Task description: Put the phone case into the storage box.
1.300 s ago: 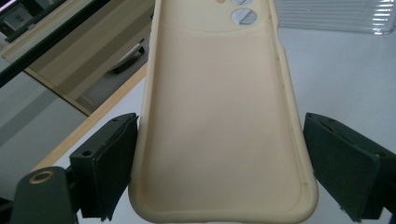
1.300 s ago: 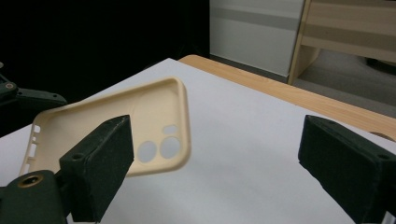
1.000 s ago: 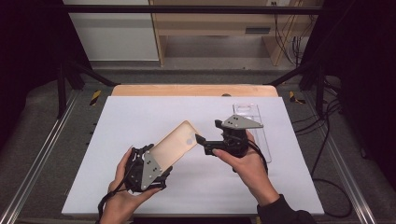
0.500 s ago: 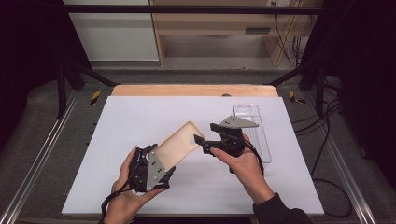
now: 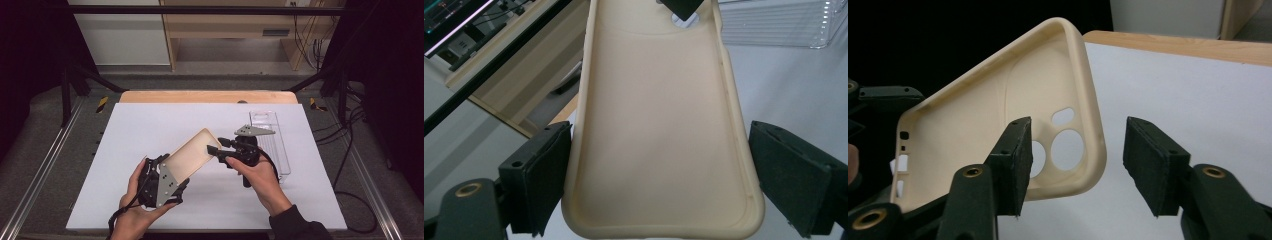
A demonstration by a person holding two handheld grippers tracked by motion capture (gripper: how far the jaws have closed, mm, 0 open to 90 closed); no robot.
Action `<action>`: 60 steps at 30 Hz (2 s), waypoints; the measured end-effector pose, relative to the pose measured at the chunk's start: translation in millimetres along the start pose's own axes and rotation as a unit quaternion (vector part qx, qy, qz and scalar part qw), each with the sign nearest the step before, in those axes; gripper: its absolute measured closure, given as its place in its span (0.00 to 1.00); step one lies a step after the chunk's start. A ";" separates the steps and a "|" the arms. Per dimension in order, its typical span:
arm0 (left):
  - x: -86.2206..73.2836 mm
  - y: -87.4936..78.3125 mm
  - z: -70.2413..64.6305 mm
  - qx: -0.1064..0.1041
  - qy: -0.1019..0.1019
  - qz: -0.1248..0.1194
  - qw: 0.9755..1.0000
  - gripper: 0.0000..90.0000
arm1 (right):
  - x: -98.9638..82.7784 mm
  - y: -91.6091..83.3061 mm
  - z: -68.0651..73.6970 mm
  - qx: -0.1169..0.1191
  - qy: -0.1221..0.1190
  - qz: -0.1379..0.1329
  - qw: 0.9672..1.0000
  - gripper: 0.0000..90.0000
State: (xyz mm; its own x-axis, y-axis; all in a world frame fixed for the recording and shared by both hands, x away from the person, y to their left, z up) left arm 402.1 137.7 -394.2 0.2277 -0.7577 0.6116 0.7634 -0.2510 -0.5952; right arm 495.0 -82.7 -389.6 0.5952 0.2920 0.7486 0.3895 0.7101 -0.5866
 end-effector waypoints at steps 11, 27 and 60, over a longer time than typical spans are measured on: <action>1.5 2.8 -0.6 0.000 0.001 0.004 1.000 0.13 | -4.9 -3.1 -2.5 0.030 0.014 -0.005 0.999 0.69; -8.5 17.4 0.4 -0.013 -0.017 0.025 0.999 0.13 | -3.2 -7.8 4.5 0.023 0.016 -0.009 1.000 0.82; -15.2 34.1 14.7 -0.121 -0.157 0.004 0.980 0.05 | 33.8 -34.7 -8.6 -0.072 -0.061 0.004 0.996 0.88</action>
State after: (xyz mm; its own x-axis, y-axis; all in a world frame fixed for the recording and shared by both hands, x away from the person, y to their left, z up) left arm 433.6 149.5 -416.1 0.4363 -0.5468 0.7146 0.6039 -0.4108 -0.6830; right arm 507.6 -103.0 -346.6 0.5125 0.3782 0.7709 0.4879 0.6106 -0.6239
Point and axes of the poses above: each handheld gripper's, and its own axes: y roughly forward along the jaws, x roughly out of its top, z roughly to its left, the point moved 3 cm from there along y, roughly forward along the jaws, and after that the axes turned 15 degrees about z, right-handed, at the moved point
